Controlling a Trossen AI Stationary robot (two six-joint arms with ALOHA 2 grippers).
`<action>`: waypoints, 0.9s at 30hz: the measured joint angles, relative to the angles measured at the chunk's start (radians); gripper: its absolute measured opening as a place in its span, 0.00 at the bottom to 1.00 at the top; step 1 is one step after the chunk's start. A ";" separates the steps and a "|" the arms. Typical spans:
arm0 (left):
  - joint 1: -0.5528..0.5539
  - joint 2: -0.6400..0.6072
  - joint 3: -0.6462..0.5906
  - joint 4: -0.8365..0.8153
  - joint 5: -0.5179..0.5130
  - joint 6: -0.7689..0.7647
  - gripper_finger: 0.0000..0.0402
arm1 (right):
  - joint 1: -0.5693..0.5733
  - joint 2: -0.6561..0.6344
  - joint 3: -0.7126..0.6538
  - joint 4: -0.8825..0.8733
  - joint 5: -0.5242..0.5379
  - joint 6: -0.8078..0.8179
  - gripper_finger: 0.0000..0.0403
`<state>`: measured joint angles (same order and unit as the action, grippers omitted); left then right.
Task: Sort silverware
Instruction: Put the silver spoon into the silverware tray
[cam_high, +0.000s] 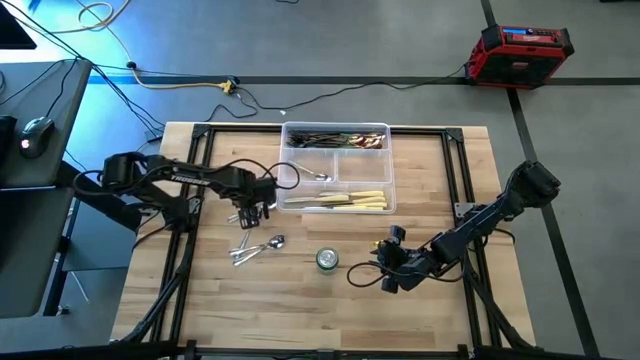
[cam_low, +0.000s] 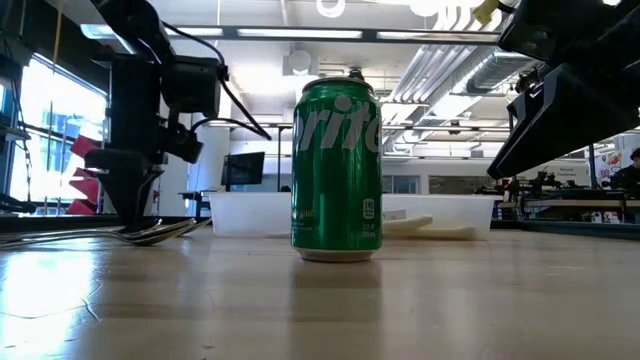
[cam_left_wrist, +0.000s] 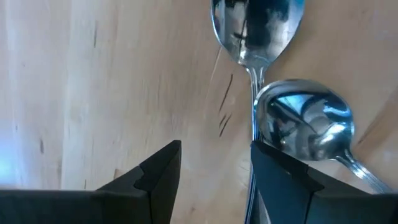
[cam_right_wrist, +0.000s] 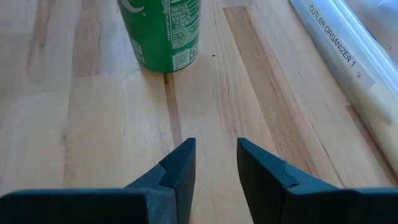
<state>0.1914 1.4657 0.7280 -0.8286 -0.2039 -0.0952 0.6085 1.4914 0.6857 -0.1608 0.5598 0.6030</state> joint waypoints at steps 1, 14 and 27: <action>0.002 0.010 0.001 0.005 0.000 0.008 0.44 | 0.000 0.000 0.000 0.000 0.000 0.000 0.25; 0.008 0.064 0.003 0.120 -0.012 0.047 0.36 | 0.000 0.000 0.000 0.000 -0.011 0.000 0.25; 0.025 0.042 0.023 -0.016 -0.093 -0.024 0.31 | 0.000 0.000 0.000 0.000 -0.011 0.000 0.25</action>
<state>0.2169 1.5075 0.7512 -0.8448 -0.2969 -0.1191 0.6086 1.4914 0.6853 -0.1608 0.5488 0.6033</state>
